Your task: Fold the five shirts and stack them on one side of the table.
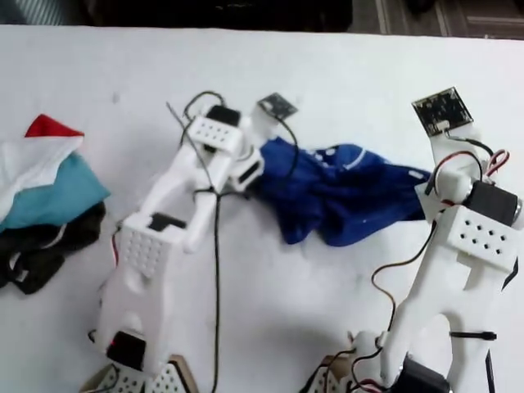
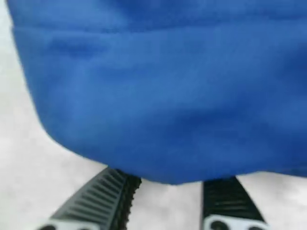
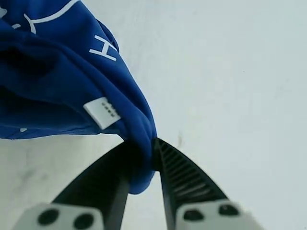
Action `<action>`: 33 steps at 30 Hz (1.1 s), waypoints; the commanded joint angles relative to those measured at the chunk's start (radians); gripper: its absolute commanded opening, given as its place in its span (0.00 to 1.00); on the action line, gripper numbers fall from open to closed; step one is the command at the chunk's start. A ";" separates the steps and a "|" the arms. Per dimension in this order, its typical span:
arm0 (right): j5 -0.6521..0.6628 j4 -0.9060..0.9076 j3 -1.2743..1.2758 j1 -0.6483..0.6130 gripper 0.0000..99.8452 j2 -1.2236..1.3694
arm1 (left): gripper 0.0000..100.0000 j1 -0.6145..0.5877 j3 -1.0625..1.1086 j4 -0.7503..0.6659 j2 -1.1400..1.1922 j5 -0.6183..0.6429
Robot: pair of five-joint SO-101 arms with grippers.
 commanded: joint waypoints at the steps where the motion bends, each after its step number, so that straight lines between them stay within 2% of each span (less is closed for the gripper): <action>1: -0.005 -0.010 -0.003 0.001 0.02 -0.004 | 0.14 -0.041 -0.127 0.058 0.015 0.000; 6: -0.005 -0.010 -0.003 0.001 0.02 -0.012 | 0.01 -0.035 -0.238 0.169 0.016 -0.083; 12: -0.005 -0.007 -0.003 0.001 0.02 -0.013 | 0.02 -0.025 -0.364 0.358 0.015 -0.097; 16: -0.005 0.082 -0.037 -0.007 0.02 -0.013 | 0.02 -0.081 -0.371 0.367 -0.045 -0.095; 20: -0.005 0.191 -0.092 -0.016 0.02 -0.013 | 0.02 -0.116 -0.218 0.367 -0.225 -0.095; 26: -0.005 0.366 -0.250 -0.018 0.02 -0.015 | 0.02 -0.137 0.081 0.361 -0.630 -0.097; 33: -0.005 0.496 -0.601 -0.064 0.02 -0.015 | 0.02 -0.139 0.115 0.339 -1.018 -0.133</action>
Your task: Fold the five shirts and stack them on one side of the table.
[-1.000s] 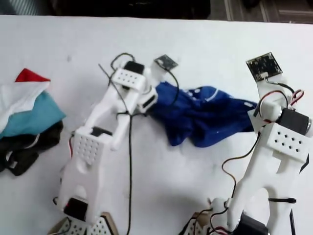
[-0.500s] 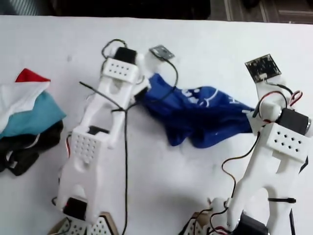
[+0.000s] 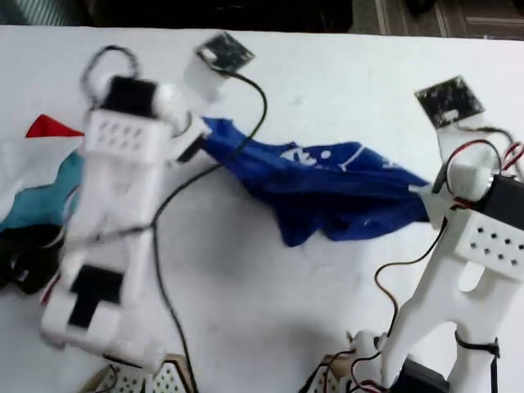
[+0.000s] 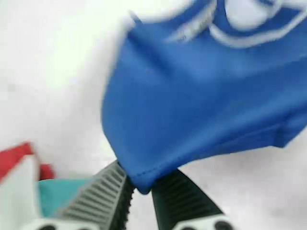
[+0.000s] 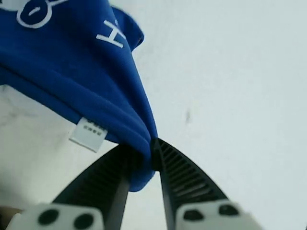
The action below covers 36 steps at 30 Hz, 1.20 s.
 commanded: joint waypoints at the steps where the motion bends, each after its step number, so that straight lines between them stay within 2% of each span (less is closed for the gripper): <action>1: -0.008 0.041 -0.226 -0.047 0.02 -0.015 | 0.02 -0.012 0.003 -0.034 -0.229 -0.068; 6: -0.011 0.041 -0.483 -0.137 0.02 -0.013 | 0.02 -0.018 0.003 -0.121 -0.407 -0.121; 11: -0.011 0.022 -0.649 -0.182 0.02 -0.007 | 0.02 -0.107 0.002 -0.259 -0.533 -0.133; 14: -0.009 -0.030 -0.710 -0.180 0.02 -0.010 | 0.02 -0.150 0.002 -0.347 -0.602 -0.213; 19: -0.006 -0.104 -0.770 -0.180 0.02 -0.013 | 0.02 -0.150 0.002 -0.494 -0.707 -0.382; 25: -0.012 -0.073 -0.779 -0.183 0.02 -0.015 | 0.02 -0.154 0.002 -0.646 -0.773 -0.542; 30: -0.012 -0.082 -0.778 -0.185 0.02 -0.027 | 0.02 -0.154 0.002 -0.700 -0.822 -0.641; 36: -0.011 -0.163 -0.778 -0.220 0.02 -0.038 | 0.02 -0.154 0.005 -0.655 -0.860 -0.729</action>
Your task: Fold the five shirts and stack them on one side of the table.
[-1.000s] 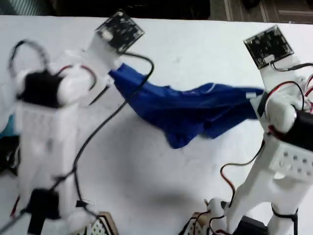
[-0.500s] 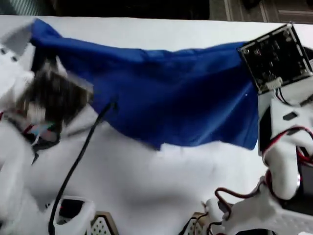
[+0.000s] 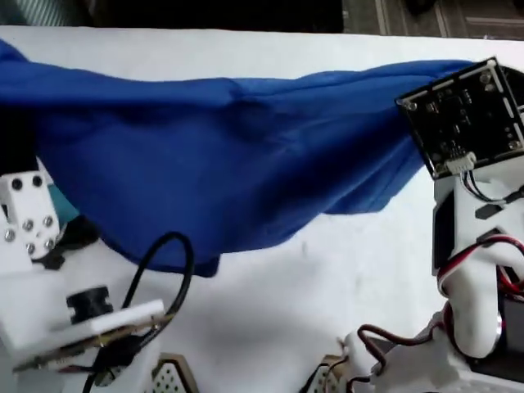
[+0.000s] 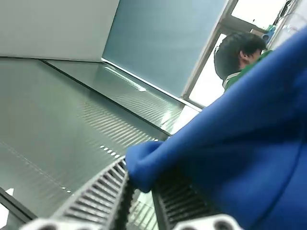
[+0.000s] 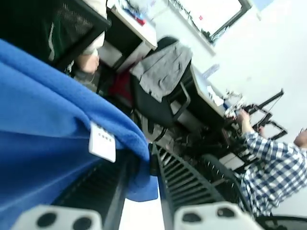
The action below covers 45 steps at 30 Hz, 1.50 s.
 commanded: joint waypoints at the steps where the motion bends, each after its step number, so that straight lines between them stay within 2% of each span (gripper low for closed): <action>1: -0.003 -0.035 -0.025 -0.024 0.02 -0.013 | 0.02 -0.007 -0.002 0.021 -0.022 -0.035; 6: 0.002 0.024 -0.023 -0.021 0.02 -0.093 | 0.02 -0.010 -0.002 0.057 -0.084 -0.035; 12: 0.003 0.108 -0.018 -0.019 0.02 -0.228 | 0.02 -0.136 -0.002 0.106 -0.145 -0.031; 17: 0.089 0.151 -0.015 -0.019 0.02 -0.292 | 0.02 -0.177 0.006 0.106 -0.188 -0.032; 20: 0.100 0.166 0.008 -0.019 0.02 -0.292 | 0.02 -0.177 0.008 0.164 -0.189 -0.032; 25: 0.100 0.165 0.259 -0.024 0.02 -0.291 | 0.02 -0.176 0.029 0.371 -0.136 -0.035; 30: 0.098 0.079 0.657 -0.025 0.02 -0.291 | 0.02 -0.173 0.239 0.436 -0.085 -0.035; 34: 0.095 -0.108 0.948 -0.041 0.02 -0.291 | 0.02 -0.170 0.509 0.351 -0.047 -0.035; 39: 0.092 -0.375 1.209 -0.120 0.02 -0.291 | 0.02 -0.170 0.773 0.104 0.051 -0.029; 45: 0.094 -0.722 1.398 -0.199 0.02 -0.274 | 0.02 -0.170 0.836 -0.150 0.262 -0.028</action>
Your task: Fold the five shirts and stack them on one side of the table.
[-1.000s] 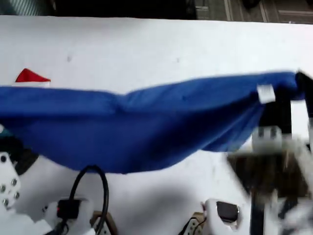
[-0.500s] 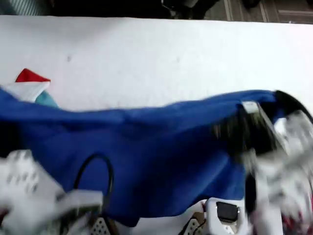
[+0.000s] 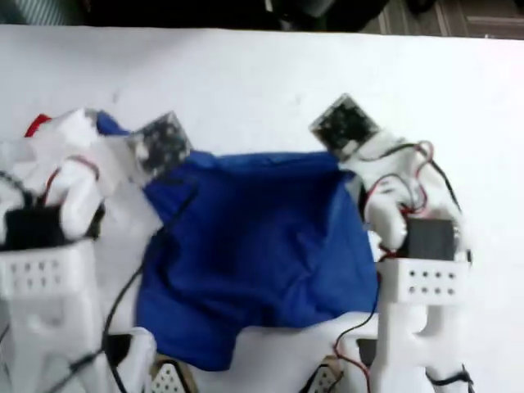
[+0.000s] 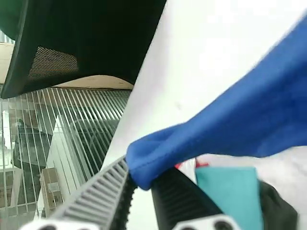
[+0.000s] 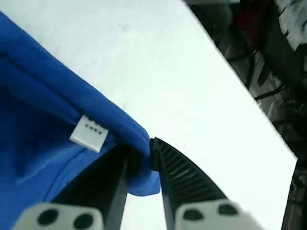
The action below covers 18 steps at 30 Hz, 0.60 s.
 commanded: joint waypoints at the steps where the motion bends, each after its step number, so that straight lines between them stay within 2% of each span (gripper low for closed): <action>1: 0.005 -0.228 0.054 -0.021 0.02 0.022 | 0.02 -0.002 -0.018 -0.146 0.124 -0.002; 7: 0.005 -0.486 -0.006 -0.002 0.02 0.243 | 0.02 -0.001 -0.212 -0.265 0.404 0.000; 12: 0.003 -0.556 -0.195 0.016 0.02 0.463 | 0.02 -0.001 -0.499 -0.264 0.653 0.000; 15: 0.003 -0.556 -0.333 0.024 0.02 0.591 | 0.02 0.001 -0.681 -0.235 0.791 -0.008; 18: 0.003 -0.555 -0.462 0.038 0.02 0.711 | 0.02 0.031 -0.876 -0.123 0.917 -0.009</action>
